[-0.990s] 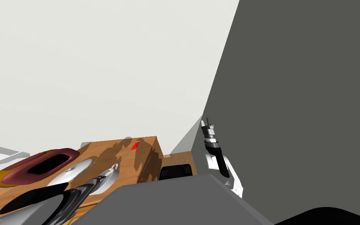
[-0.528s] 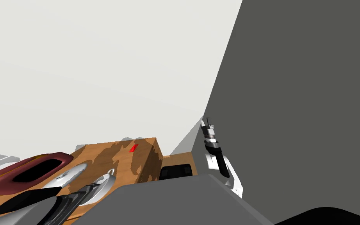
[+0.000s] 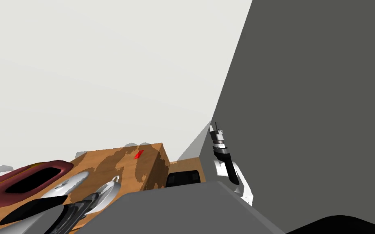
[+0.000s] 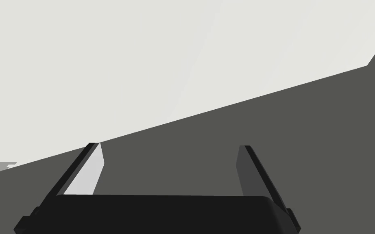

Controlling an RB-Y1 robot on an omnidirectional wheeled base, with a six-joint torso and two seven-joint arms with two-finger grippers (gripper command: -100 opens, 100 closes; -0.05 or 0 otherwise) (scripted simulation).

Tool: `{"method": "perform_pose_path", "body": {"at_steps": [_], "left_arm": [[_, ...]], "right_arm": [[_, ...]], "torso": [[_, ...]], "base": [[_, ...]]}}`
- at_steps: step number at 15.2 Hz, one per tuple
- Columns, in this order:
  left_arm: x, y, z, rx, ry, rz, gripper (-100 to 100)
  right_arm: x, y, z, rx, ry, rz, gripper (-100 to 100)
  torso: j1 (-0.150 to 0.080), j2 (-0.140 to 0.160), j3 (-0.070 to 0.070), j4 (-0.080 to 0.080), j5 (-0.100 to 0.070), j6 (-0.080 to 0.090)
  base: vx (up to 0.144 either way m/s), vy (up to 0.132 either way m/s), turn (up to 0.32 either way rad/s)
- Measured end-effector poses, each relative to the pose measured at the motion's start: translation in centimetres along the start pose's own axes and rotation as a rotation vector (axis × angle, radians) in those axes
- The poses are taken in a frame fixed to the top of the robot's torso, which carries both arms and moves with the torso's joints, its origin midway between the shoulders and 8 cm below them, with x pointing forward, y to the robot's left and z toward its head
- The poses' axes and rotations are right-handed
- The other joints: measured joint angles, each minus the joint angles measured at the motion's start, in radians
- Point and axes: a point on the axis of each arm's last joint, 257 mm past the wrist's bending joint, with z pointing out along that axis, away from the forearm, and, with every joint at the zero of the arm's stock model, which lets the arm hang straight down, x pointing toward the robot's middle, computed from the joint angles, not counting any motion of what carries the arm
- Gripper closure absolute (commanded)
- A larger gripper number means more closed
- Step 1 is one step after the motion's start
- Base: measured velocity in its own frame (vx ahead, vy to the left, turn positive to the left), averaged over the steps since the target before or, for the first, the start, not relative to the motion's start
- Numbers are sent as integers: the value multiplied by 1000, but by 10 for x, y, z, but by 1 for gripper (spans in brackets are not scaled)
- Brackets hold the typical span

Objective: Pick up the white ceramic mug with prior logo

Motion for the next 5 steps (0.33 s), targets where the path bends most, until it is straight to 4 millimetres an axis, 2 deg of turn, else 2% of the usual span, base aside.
{"method": "perform_pose_path", "body": {"at_steps": [2,5], "left_arm": [[2,2,0,-6,6,-5,100],[-2,-5,-12,6,-2,11,100]], "right_arm": [[0,0,0,0,0,0,0],[0,0,0,0,0,0,0]], "torso": [[3,3,2,1,3,0],[2,3,2,1,2,-1]], "base": [[6,-7,27],[20,-21,55]]}}
